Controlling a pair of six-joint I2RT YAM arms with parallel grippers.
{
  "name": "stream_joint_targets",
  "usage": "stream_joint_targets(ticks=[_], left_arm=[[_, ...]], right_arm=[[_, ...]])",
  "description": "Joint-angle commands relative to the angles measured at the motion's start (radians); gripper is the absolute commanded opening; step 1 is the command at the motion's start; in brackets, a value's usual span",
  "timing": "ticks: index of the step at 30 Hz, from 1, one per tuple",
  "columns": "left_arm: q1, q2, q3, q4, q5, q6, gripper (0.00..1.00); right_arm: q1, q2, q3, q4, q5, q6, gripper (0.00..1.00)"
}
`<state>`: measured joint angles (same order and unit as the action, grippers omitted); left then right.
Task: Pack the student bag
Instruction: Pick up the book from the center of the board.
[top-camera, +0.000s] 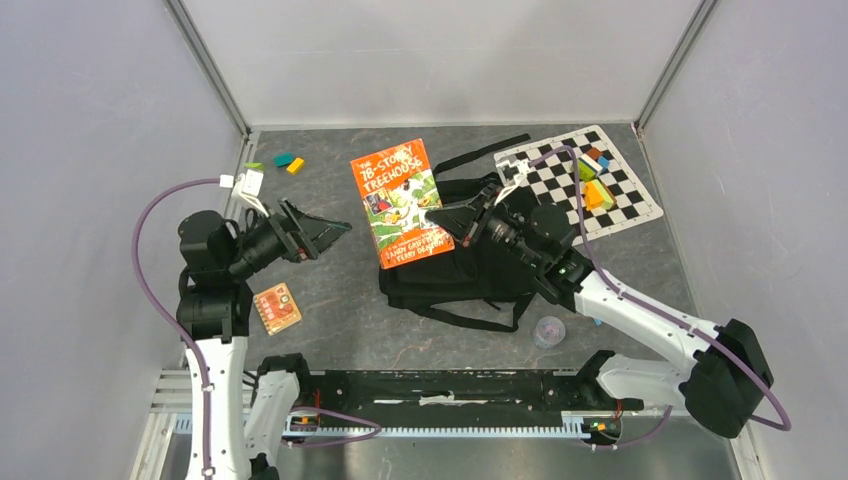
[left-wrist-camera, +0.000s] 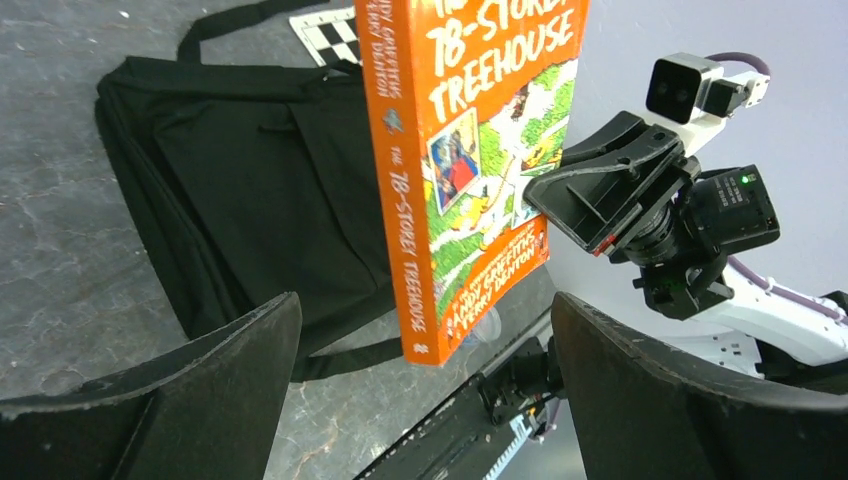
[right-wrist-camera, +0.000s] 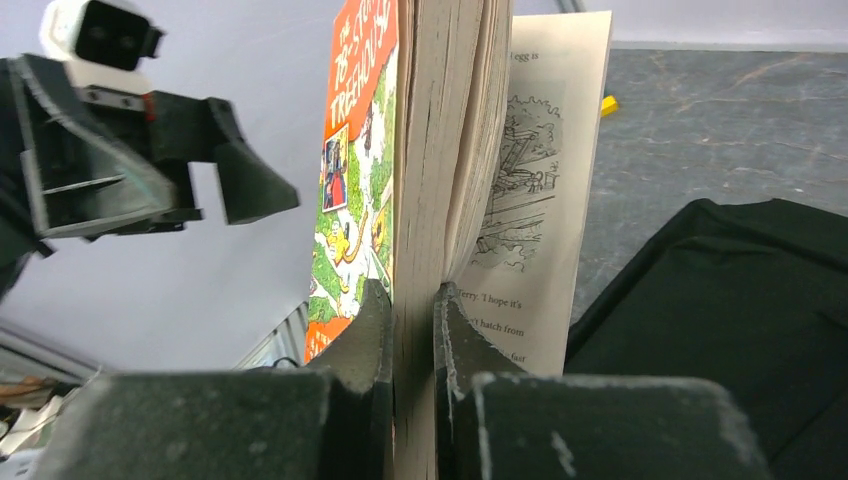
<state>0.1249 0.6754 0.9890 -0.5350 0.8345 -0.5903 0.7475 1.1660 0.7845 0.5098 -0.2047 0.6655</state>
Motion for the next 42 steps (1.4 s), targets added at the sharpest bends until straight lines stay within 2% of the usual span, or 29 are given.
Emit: stream_joint_targets(ticks=[1,4,7,11,14,16,23,24,26,28,31,33,34,42], left_arm=[[-0.021,0.022,-0.048,0.107,0.091,-0.055,1.00],[-0.062,0.004,-0.092,0.201,0.070,-0.110,1.00],[-0.129,0.011,-0.101,0.217,0.006,-0.118,1.00],[-0.271,0.047,-0.136,0.290,-0.076,-0.166,1.00],[-0.391,0.075,-0.188,0.453,-0.122,-0.256,0.97],[-0.455,0.093,-0.185,0.497,-0.170,-0.268,0.87],[-0.500,0.080,-0.182,0.510,-0.205,-0.256,0.28],[-0.501,0.072,-0.188,0.512,-0.200,-0.257,0.19],[-0.501,0.054,-0.198,0.512,-0.194,-0.247,0.05],[-0.502,0.032,-0.209,0.512,-0.191,-0.236,0.02],[-0.501,0.011,-0.211,0.522,-0.164,-0.215,0.02],[-0.502,0.007,-0.213,0.555,-0.125,-0.207,0.02],[-0.501,0.003,-0.215,0.579,-0.105,-0.207,0.02],[-0.535,0.006,-0.212,0.673,0.067,-0.193,0.02]], right_arm=[[0.017,-0.060,-0.013,0.186,-0.053,0.046,0.00],[0.034,-0.059,-0.007,0.184,-0.062,0.048,0.00],[0.053,-0.057,-0.002,0.192,-0.066,0.049,0.00],[0.074,-0.058,0.006,0.206,-0.077,0.050,0.00],[0.092,-0.072,-0.011,0.255,-0.098,0.062,0.00],[0.102,-0.086,-0.022,0.253,-0.098,0.057,0.00],[0.103,-0.157,-0.053,0.046,0.008,-0.038,0.01],[0.103,-0.168,-0.060,0.029,0.016,-0.047,0.09],[0.103,-0.186,-0.068,-0.012,0.033,-0.076,0.37],[0.102,-0.205,-0.068,-0.059,0.048,-0.101,0.60],[0.101,-0.234,-0.073,-0.114,0.059,-0.135,0.88],[0.097,-0.241,-0.065,-0.162,0.052,-0.163,0.97],[0.094,-0.238,-0.056,-0.186,0.039,-0.178,0.98],[0.075,-0.141,0.061,-0.185,-0.320,-0.142,0.98]])
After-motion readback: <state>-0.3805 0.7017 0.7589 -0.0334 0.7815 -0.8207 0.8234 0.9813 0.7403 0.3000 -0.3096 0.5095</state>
